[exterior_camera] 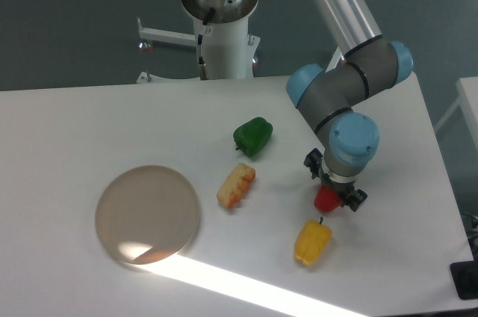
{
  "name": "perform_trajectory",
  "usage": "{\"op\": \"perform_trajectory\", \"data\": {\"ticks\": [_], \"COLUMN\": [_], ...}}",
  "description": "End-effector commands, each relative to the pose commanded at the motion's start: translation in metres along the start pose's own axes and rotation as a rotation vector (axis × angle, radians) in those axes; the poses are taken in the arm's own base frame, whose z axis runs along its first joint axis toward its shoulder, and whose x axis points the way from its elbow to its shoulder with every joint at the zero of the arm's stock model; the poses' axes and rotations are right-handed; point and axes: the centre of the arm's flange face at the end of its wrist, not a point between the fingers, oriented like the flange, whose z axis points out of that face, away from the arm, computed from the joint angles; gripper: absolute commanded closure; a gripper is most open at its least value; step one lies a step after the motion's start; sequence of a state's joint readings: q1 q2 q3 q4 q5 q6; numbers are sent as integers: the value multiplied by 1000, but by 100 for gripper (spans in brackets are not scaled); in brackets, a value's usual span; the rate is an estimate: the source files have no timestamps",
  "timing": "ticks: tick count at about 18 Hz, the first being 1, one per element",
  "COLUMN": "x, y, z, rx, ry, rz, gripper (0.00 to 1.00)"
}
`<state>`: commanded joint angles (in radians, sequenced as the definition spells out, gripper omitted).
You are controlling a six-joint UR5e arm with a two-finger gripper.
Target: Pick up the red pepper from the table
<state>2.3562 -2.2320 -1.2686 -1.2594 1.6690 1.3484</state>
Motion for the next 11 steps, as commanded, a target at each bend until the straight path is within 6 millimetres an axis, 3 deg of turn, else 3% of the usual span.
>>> {"op": "perform_trajectory", "data": {"ticks": [5,11], "x": [0,-8], "y": [6,27], "z": [-15,-52], "rx": [6,30], "ry": [-17,-73], "rz": [-6,-32], "gripper": [49,49]}}
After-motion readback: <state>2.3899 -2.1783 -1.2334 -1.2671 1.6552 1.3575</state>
